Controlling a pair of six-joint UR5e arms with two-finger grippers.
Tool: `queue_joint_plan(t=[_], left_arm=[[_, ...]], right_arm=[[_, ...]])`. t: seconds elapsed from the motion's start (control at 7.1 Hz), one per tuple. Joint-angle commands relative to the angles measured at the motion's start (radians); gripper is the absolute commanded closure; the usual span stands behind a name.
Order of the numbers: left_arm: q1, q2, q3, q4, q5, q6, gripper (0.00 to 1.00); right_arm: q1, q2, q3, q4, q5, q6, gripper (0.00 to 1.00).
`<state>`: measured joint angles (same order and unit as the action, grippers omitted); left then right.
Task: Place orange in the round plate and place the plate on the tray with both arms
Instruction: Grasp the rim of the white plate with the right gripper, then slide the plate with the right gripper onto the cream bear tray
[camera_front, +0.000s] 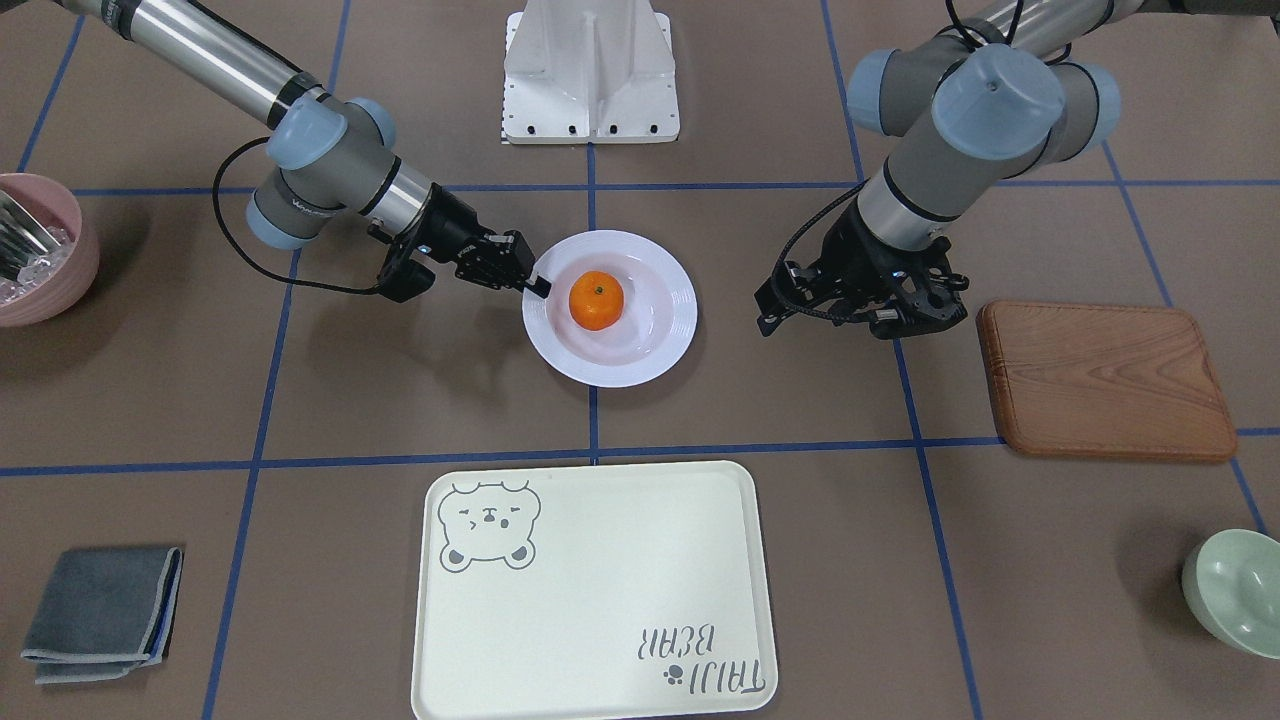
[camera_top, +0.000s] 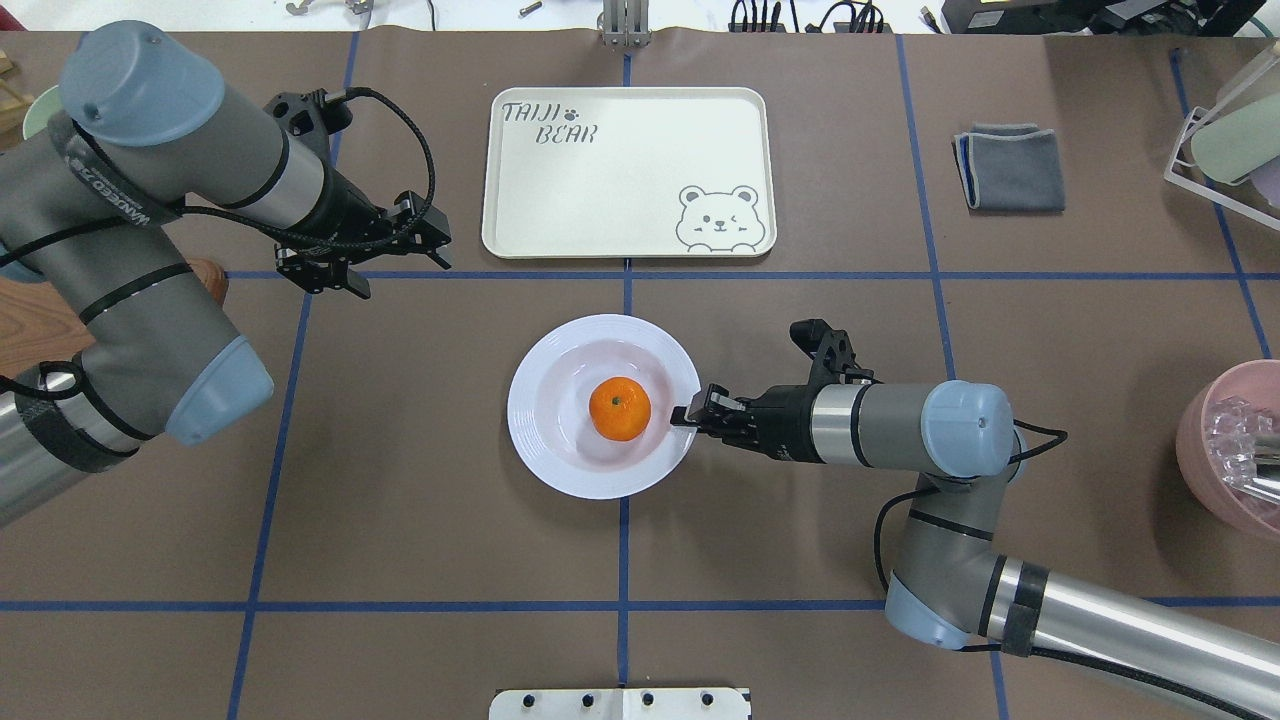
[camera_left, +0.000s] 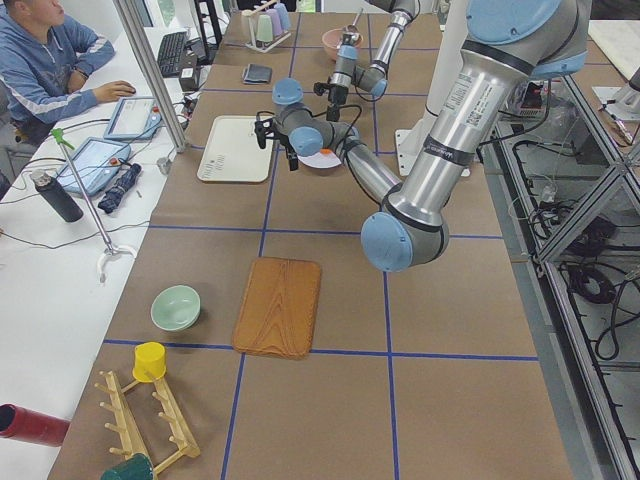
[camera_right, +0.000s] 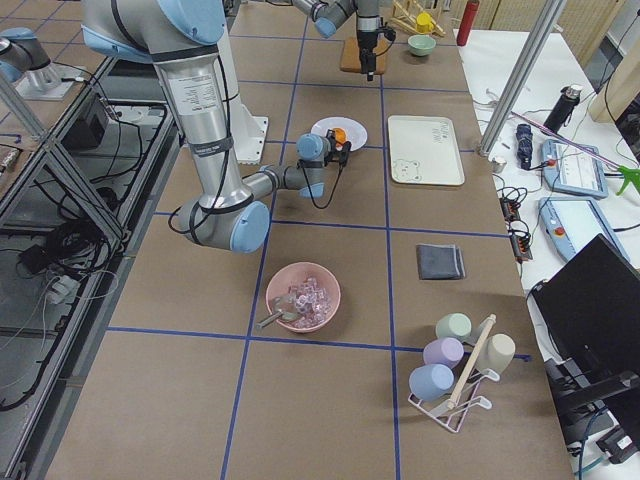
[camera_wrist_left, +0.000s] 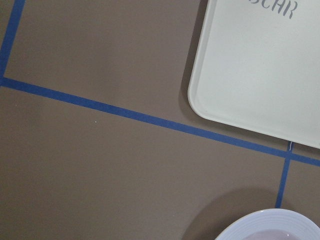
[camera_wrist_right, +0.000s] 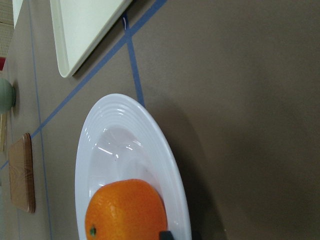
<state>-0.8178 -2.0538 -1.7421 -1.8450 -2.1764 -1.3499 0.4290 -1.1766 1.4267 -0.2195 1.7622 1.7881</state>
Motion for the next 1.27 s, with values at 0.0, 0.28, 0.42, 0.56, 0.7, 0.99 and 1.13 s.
queue_joint_plan(t=[0.0,0.28,0.42,0.56,0.7,0.99,1.13], left_arm=[[-0.001,0.007,-0.001,0.000,0.000,0.002,0.02],[-0.001,0.007,-0.004,0.000,0.000,0.002,0.02],[-0.001,0.007,-0.004,0.000,0.000,0.002,0.02],[-0.001,0.007,-0.005,0.000,0.000,0.002,0.02],[-0.001,0.012,-0.008,0.000,0.000,0.002,0.02],[-0.001,0.053,-0.052,-0.002,0.001,0.000,0.02],[-0.001,0.081,-0.085,-0.002,0.006,-0.002,0.02]], right_arm=[[0.013,0.006,0.008,0.020,-0.001,0.001,1.00],[0.066,0.006,0.014,0.048,-0.003,0.004,1.00],[0.101,0.006,0.012,0.055,-0.003,0.014,1.00],[0.135,0.006,0.011,0.060,-0.006,0.046,1.00],[0.149,0.009,0.011,0.062,-0.056,0.083,1.00],[0.148,0.034,-0.002,0.112,-0.217,0.300,1.00],[0.142,0.038,-0.027,0.115,-0.301,0.356,1.00]])
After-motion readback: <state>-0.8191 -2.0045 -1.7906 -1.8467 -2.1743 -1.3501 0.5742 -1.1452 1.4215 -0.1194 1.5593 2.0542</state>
